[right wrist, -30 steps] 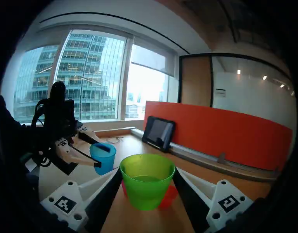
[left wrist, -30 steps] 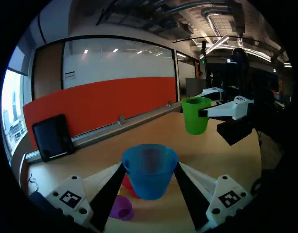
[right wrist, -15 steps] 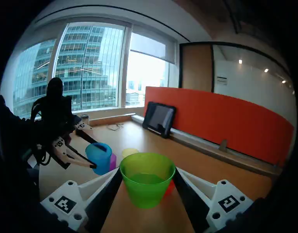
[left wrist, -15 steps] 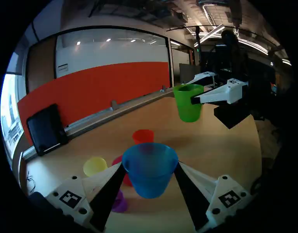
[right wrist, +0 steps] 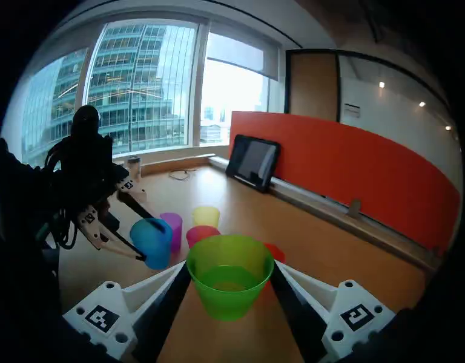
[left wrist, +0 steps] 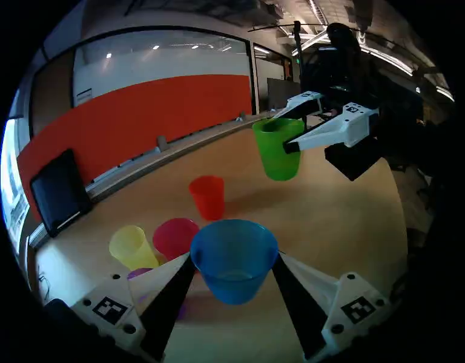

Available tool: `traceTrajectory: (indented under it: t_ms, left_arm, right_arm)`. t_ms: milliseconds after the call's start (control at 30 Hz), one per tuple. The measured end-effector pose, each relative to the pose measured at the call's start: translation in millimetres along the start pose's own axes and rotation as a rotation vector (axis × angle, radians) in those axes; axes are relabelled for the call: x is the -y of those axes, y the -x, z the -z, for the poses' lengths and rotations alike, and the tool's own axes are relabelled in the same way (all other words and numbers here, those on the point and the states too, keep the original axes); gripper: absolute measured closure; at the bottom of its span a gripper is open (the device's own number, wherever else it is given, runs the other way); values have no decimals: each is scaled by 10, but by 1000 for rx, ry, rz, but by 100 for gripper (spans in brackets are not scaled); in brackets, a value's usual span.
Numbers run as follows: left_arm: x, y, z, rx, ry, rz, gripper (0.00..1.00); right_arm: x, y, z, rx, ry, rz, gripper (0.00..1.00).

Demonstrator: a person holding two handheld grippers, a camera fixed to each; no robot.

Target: Pour water

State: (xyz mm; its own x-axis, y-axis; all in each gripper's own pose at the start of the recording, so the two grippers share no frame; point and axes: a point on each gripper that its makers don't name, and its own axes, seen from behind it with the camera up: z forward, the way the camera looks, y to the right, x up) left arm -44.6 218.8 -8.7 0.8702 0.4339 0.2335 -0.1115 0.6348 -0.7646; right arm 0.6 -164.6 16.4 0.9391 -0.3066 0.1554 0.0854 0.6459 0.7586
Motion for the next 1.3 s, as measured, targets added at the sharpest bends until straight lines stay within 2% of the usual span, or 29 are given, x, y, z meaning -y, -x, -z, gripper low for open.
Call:
traceTrajectory:
  t_ms: [200, 633, 967, 1300]
  left_arm:
    - [-31, 135, -83, 39, 18, 10, 13]
    - [-35, 312, -223, 74, 40, 38, 13]
    - [-43, 412, -308, 87, 48, 56, 13]
    - [-31, 491, -322, 92, 50, 72, 13]
  right_arm:
    - [3, 118, -26, 37, -7, 1, 9]
    - [-53, 367, -79, 93, -9, -7, 8]
    - [-64, 481, -128, 114, -11, -13, 9]
    - [-63, 521, -163, 122, -12, -11, 9]
